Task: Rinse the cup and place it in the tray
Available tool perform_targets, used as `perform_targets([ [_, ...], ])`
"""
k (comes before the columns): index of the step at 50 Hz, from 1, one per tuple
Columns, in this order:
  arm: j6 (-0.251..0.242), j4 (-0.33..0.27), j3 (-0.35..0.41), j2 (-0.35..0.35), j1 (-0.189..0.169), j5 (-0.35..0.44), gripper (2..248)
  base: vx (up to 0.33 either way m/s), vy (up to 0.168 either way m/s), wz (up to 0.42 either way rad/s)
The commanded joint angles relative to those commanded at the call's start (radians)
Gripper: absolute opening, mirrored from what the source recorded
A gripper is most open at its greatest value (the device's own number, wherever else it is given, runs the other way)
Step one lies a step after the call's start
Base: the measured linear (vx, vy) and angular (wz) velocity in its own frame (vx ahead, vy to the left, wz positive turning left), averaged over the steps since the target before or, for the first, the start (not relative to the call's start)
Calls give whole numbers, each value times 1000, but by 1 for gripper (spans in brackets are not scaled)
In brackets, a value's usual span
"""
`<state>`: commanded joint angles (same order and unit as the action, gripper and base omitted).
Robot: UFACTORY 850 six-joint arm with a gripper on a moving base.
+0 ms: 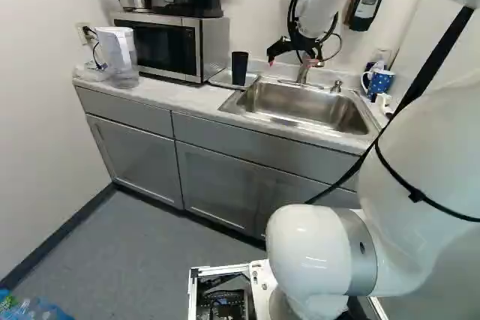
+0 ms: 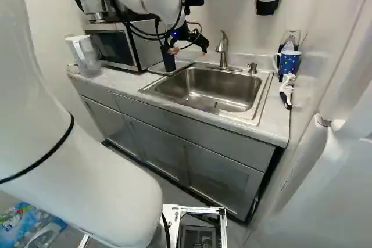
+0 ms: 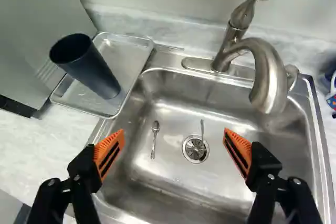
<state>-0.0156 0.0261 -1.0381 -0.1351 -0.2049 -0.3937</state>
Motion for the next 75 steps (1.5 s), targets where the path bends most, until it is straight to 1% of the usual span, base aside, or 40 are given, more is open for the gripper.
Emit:
perform_targets([
  [28,0,0,21,-22,-95,-150,247,0,0,0],
  [32,0,0,22,-24,-109,-167,247,0,0,0],
  [38,0,0,23,-25,-128,-167,247,0,0,0],
  [75,0,0,22,-24,-129,-167,247,0,0,0],
])
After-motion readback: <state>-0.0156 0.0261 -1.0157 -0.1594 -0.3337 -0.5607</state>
